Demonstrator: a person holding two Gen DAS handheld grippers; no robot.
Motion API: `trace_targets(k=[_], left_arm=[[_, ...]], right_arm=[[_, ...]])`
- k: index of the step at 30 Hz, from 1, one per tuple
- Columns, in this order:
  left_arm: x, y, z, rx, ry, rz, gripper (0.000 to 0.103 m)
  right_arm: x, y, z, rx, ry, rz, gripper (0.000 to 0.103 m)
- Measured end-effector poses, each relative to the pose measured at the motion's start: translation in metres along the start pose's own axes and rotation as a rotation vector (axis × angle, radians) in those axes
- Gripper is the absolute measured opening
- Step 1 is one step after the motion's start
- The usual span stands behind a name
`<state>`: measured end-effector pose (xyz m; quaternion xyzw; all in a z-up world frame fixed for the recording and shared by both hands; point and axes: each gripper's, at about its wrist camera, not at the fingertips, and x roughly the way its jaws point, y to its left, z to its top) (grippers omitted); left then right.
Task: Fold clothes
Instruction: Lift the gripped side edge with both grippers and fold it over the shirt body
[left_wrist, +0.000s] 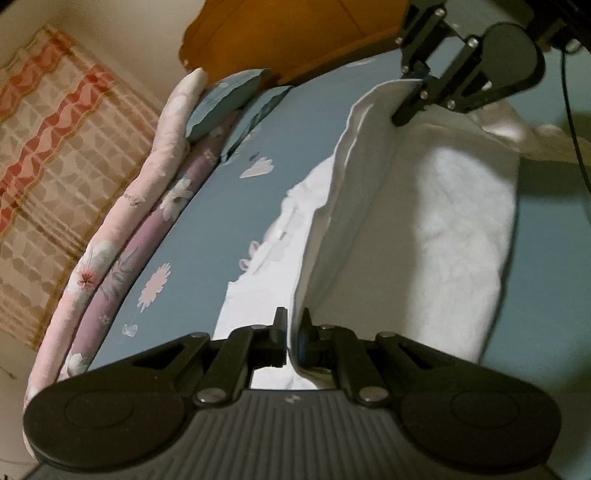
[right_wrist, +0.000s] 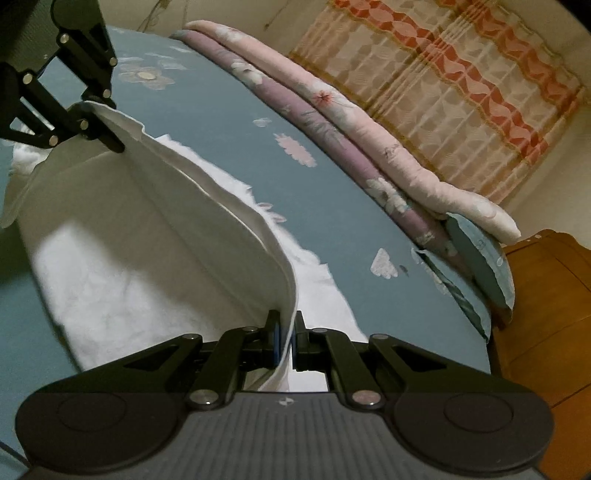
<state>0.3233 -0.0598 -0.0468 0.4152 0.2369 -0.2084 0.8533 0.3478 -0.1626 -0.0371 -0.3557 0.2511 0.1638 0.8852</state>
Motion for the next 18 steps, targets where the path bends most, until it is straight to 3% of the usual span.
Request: trace_targets(k=[11, 18], left_arm=[[0.080, 0.039, 0.000, -0.063, 0.022, -0.003, 0.005], [0.118, 0.037, -0.016, -0.118, 0.049, -0.051, 0.008]], right_arm=[[0.086, -0.028, 0.015, 0.041, 0.022, -0.018, 0.006], [0.135, -0.028, 0.006, 0.061, 0.065, 0.005, 0.006]])
